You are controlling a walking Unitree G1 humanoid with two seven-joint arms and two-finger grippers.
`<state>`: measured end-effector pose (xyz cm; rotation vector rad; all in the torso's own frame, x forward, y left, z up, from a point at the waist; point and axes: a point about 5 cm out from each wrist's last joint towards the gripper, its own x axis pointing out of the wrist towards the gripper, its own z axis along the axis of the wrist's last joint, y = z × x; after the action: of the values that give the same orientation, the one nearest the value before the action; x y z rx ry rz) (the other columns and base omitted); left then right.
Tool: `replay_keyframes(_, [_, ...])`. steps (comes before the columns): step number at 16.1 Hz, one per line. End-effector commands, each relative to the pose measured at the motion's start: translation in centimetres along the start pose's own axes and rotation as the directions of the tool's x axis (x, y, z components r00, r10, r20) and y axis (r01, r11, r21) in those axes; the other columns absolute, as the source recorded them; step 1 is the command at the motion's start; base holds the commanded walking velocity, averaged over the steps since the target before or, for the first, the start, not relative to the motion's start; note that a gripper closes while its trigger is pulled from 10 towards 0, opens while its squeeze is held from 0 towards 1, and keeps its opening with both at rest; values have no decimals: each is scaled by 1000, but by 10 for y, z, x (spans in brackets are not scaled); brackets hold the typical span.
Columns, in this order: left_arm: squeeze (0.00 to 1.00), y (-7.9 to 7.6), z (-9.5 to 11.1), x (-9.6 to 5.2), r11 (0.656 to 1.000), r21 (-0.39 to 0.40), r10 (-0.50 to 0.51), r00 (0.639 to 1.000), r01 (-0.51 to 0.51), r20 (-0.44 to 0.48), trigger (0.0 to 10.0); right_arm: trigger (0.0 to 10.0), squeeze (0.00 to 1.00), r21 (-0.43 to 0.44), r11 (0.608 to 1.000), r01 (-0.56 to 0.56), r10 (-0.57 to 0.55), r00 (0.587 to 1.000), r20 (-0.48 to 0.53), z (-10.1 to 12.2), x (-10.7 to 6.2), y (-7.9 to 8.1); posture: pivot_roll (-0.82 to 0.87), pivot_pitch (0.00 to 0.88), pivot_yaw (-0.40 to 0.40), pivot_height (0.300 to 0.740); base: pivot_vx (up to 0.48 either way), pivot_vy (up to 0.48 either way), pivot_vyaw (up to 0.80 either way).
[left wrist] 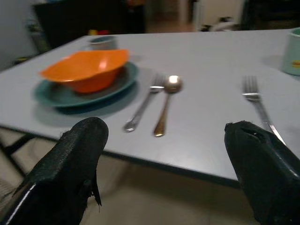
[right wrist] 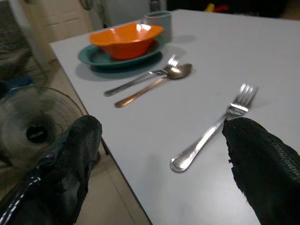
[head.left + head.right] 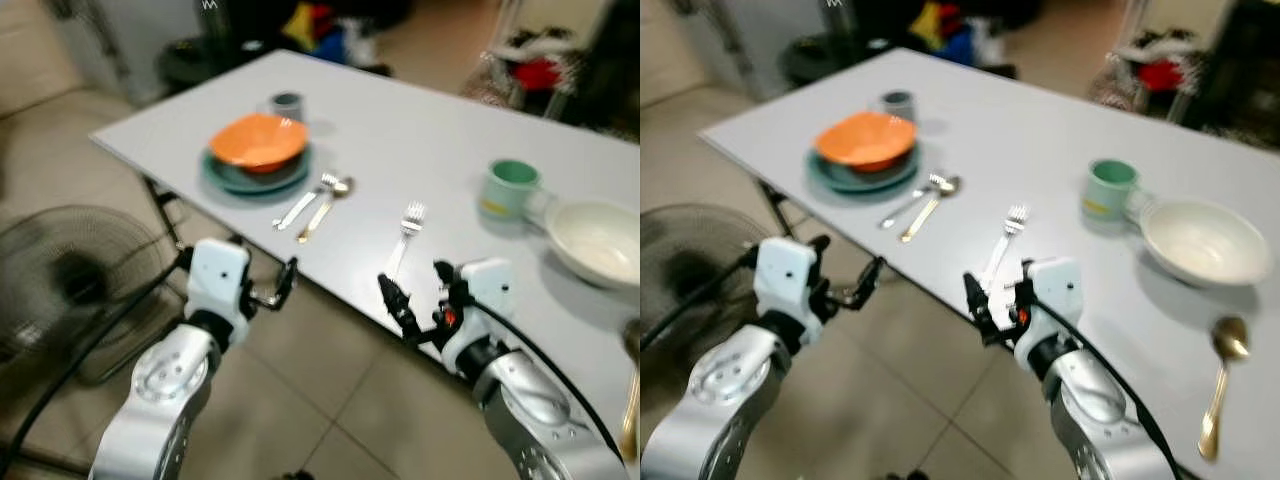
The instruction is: Setting the table
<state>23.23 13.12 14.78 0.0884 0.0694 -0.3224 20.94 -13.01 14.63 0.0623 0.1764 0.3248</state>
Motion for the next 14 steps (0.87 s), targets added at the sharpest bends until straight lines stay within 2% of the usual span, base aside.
replay_keyframes(1, [0,-2,2,-1,1000,5,-3,1000,3,17,10000,10000,1000,3,1000,-5,5,1000,5,0,0,-1,77,0,70,740,0,0,800])
replay_keyframes(7, [0,-5,2,0,1000,-4,7,1000,-7,27,10000,10000,1000,-40,997,-61,61,998,1,-1,1,1,91,0,51,740,0,0,800])
replay_keyframes(11, [0,-1,2,-1,1000,1,19,999,-19,28,10000,10000,1000,-34,997,-66,66,998,1,-2,0,1,93,0,49,740,0,0,800])
replay_keyframes(13, [0,-1,4,-1,1000,5,25,999,-25,43,10000,10000,1000,-15,1000,-20,20,999,27,1,1,-3,93,0,52,740,0,0,800])
replay_keyframes(14, [0,-1,6,-1,1000,12,19,998,-20,55,10000,10000,1000,-13,999,-46,47,999,22,2,2,-1,93,0,52,740,0,0,800])
